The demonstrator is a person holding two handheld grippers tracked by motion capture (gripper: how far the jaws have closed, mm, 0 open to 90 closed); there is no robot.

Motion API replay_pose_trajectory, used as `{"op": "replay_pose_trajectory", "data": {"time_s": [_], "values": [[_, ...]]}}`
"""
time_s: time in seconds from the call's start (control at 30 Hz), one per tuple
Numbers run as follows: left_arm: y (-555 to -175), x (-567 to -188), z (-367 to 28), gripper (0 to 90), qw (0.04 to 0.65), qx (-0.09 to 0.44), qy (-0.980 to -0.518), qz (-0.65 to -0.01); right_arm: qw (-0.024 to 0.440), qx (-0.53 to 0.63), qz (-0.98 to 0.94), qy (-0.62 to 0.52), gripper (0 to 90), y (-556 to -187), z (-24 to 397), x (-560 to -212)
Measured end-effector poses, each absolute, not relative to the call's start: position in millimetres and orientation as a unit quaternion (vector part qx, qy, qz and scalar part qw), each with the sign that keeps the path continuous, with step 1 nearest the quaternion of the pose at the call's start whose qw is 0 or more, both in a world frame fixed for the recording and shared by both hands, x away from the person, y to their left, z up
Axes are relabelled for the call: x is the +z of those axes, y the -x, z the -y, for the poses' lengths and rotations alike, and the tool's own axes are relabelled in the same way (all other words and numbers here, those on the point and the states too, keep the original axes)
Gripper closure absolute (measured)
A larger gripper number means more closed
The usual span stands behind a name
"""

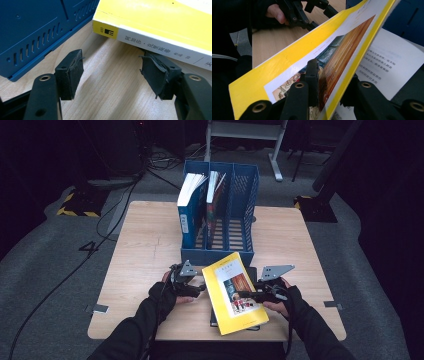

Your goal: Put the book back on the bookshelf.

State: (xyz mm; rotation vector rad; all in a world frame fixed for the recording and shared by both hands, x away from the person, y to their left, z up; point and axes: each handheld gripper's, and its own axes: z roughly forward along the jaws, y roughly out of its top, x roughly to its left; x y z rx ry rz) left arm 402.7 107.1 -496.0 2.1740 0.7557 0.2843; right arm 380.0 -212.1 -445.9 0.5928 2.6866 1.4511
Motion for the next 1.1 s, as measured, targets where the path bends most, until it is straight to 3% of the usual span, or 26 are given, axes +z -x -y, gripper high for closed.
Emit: {"op": "replay_pose_trajectory", "data": {"time_s": [0.63, 0.87, 1.1], "values": [[-404.9, -491.7, -102.1, 37.9, 0.421, 0.095, -0.847, -0.311, 0.038, 0.496, -0.853, -0.157, 73.8, -369.8, 215.9, -438.4], [-395.2, -471.1, -104.5, 51.7, 0.467, 0.098, -0.83, -0.288, 0.054, 0.52, -0.841, -0.139, 74.8, -359.8, 222.4, -426.6], [-396.5, -459.5, -102.7, 52.5, 0.488, 0.098, -0.821, -0.28, 0.073, 0.535, -0.832, -0.129, 75.5, -350.6, 226.5, -415.5]]}}
